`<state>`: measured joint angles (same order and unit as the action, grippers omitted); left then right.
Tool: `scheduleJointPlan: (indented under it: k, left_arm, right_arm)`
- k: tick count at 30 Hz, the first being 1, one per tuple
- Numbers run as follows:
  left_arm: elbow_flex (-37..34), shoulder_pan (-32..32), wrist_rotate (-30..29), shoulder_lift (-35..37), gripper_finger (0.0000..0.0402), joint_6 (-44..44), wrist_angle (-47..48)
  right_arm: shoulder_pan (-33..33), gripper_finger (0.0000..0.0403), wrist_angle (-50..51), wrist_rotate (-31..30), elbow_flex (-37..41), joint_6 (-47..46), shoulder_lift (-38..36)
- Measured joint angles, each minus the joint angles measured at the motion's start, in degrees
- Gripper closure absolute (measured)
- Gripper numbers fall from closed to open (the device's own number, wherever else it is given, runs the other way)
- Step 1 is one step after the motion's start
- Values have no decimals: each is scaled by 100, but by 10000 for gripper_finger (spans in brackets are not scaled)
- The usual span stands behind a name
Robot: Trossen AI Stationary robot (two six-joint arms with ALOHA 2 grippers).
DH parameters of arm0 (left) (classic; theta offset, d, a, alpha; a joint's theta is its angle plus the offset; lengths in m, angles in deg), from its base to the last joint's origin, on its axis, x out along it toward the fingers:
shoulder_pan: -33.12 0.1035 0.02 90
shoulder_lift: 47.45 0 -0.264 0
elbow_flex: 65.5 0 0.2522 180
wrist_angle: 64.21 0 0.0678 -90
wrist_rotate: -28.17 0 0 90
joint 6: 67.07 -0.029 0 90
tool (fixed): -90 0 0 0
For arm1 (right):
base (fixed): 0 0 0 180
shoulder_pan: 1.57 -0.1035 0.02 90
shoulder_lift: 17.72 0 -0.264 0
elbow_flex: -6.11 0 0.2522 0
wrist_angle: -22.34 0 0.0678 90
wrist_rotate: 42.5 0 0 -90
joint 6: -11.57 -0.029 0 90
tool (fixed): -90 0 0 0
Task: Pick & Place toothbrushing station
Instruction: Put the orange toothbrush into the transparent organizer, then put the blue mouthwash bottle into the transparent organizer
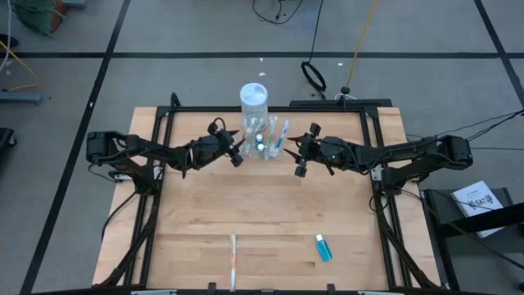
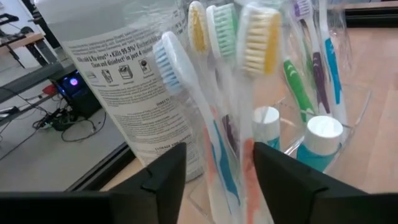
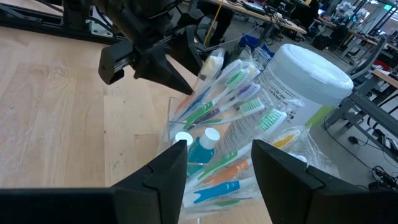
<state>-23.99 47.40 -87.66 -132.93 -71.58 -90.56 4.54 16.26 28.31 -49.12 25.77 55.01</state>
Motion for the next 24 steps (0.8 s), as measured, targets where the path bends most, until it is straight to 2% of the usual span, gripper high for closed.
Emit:
scheduleJointPlan:
  k: [5, 10, 18, 24]
  left_arm:
    - [0, -165, -418, 189, 181, -11, 113]
    - [0, -406, -574, 825, 182, -23, 727]
    - [0, -961, -23, 1753, 202, 119, 1444]
    - [2, -1200, 972, 1958, 222, 56, 1696]
  right_arm:
    - [2, 232, -2, 1, 0, 0, 0]
    - [1, 232, -1, 1, 0, 0, 0]
    - [1, 232, 0, 0, 0, 0, 0]
    - [2, 232, 0, -2, 0, 0, 0]
